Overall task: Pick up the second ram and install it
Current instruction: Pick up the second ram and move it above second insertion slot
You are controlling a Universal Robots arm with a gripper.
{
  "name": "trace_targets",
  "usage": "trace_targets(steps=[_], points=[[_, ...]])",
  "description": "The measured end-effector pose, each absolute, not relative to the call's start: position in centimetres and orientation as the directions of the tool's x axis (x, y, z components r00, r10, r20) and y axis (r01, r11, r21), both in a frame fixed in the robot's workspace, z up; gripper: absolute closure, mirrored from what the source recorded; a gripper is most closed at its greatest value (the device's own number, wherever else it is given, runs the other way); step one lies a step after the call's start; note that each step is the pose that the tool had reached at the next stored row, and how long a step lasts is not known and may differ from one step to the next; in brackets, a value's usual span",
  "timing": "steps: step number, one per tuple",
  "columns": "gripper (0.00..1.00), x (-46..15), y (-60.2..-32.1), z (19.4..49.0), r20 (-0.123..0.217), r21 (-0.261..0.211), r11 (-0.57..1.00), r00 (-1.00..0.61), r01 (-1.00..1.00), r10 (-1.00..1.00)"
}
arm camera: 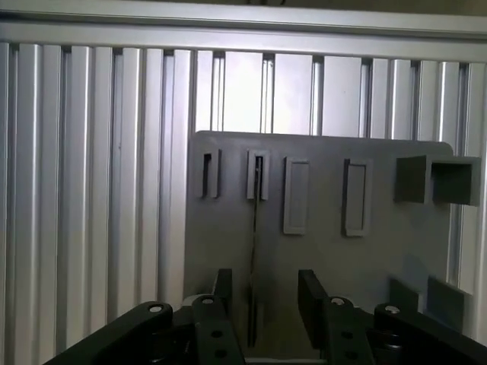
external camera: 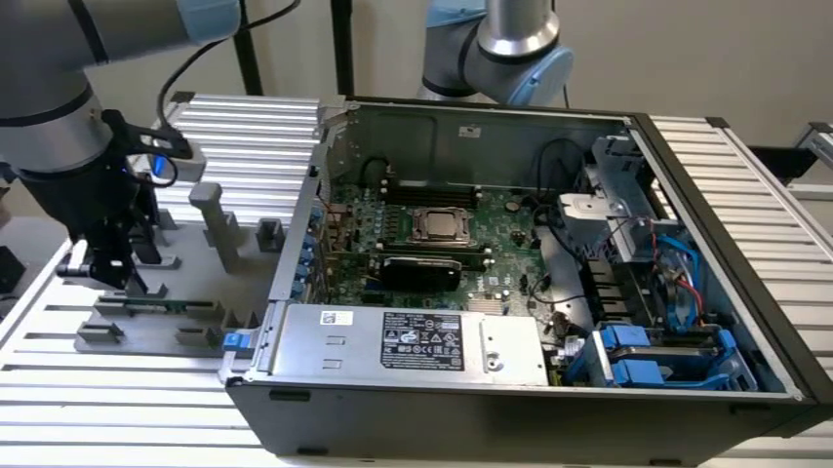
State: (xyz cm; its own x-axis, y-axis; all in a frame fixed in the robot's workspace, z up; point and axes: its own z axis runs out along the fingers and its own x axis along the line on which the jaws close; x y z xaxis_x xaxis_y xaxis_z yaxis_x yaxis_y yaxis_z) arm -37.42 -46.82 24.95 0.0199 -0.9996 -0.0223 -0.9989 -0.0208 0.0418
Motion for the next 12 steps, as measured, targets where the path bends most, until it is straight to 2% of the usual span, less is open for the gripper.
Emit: trace_targets(steps=[12], points=[[0.0, -37.4, -47.0, 22.8, -0.022, 0.042, -0.021, 0.02, -0.999, -1.0]])
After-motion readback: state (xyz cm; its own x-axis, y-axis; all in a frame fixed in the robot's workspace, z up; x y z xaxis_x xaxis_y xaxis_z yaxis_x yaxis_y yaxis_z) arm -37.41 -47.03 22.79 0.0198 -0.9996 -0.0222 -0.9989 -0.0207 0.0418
